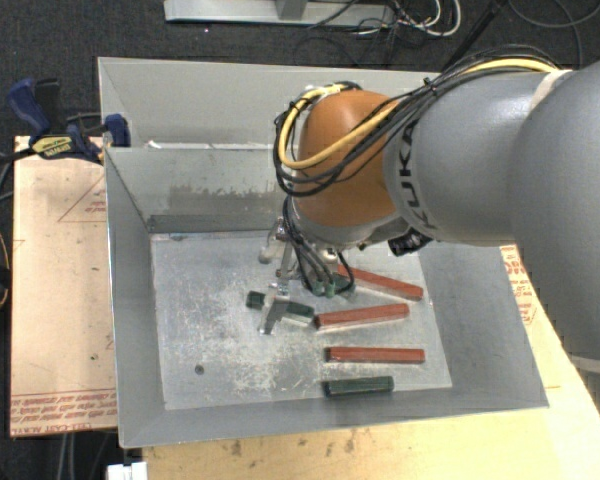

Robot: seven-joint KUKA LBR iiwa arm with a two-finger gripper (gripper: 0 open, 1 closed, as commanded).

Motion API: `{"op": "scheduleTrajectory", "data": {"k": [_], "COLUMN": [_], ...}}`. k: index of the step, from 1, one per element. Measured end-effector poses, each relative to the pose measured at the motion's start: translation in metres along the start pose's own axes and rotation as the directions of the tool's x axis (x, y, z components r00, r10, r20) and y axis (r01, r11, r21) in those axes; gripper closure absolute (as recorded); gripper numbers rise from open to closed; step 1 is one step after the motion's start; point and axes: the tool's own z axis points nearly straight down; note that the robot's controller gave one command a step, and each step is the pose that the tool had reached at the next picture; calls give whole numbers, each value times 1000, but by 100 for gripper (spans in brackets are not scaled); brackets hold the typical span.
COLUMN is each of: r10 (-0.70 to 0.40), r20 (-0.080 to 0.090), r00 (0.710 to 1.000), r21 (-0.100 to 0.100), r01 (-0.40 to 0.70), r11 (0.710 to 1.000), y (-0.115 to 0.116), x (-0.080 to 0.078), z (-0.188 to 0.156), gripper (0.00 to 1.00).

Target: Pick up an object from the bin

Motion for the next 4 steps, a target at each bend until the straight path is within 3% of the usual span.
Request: {"op": "scheduleTrajectory", "data": {"k": [1, 2, 3, 4], "r10": [201, 154, 155, 156], "r20": [2, 13, 13, 13], "r00": [980, 988, 988, 988], "r21": [2, -3, -2, -2], "r01": [-201, -154, -155, -155], "r11": [980, 988, 988, 988], "y": [-27, -39, -38, -38], "x": [-4, 2, 0, 0], "z": [21, 87, 77, 77], "gripper": [0, 0, 100, 100]}}
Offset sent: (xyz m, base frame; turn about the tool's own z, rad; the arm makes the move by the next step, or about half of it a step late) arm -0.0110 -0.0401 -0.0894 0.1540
